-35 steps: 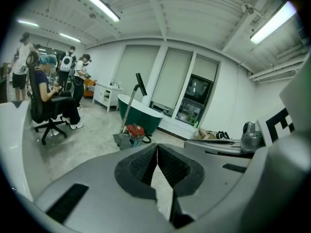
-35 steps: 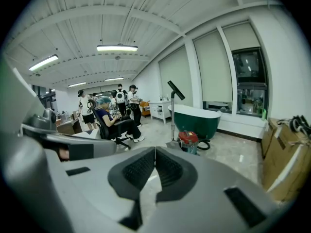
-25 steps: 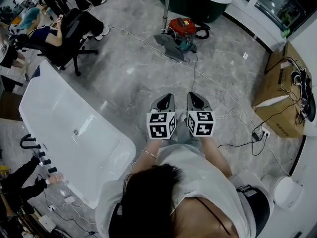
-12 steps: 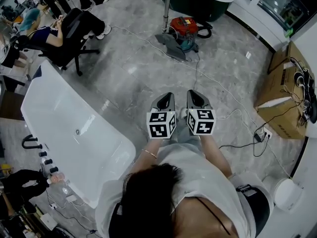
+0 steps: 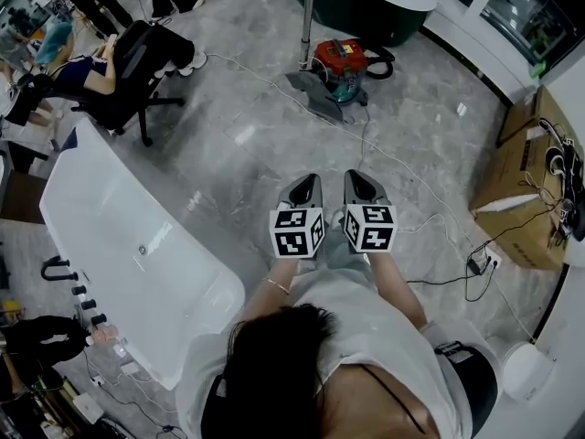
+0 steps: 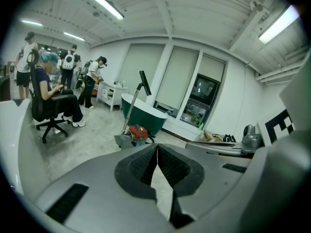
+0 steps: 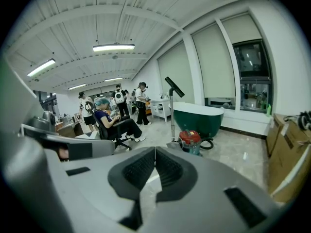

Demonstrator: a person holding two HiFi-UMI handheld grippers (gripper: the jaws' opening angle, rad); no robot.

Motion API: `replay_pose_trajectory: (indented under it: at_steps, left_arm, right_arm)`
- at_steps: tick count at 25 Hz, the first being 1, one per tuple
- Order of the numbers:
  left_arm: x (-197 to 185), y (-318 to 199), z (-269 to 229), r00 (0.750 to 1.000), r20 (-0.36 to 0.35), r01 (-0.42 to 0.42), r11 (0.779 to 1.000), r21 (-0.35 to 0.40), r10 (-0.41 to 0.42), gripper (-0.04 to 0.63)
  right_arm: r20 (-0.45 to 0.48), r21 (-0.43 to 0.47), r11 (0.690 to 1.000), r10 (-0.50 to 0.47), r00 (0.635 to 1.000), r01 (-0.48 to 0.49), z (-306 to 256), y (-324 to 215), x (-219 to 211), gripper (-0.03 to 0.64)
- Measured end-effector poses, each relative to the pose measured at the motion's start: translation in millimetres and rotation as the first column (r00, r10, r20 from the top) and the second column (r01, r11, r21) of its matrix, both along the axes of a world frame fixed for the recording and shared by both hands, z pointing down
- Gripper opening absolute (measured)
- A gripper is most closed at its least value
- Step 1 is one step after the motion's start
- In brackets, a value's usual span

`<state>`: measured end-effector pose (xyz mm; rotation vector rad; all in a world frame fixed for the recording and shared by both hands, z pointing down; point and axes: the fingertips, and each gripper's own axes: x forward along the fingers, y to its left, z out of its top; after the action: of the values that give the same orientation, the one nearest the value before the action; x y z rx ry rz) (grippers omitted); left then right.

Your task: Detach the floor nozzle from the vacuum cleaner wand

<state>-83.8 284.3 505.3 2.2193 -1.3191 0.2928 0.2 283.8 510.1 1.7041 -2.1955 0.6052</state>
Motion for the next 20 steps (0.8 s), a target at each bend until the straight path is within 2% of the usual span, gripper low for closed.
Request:
replay_pose_trajectory:
  at_steps: [13,20]
  left_arm:
    - [29.0,-79.3,-1.4,0.999,0.011,0.045,0.999,0.005,-0.045,0.008]
    - [48.2,-105.0,-1.1,1.000,0.017,0.020,1.000,0.007,-0.020,0.008]
  right_arm:
    - [0.015,-0.017,1.000,-0.025,1.000,0.026,5.0,-78.6,32.8,0.015]
    - [0.031,-0.021,0.999,-0.037,0.999,0.038,6.6,-108.0,45.5,0.015]
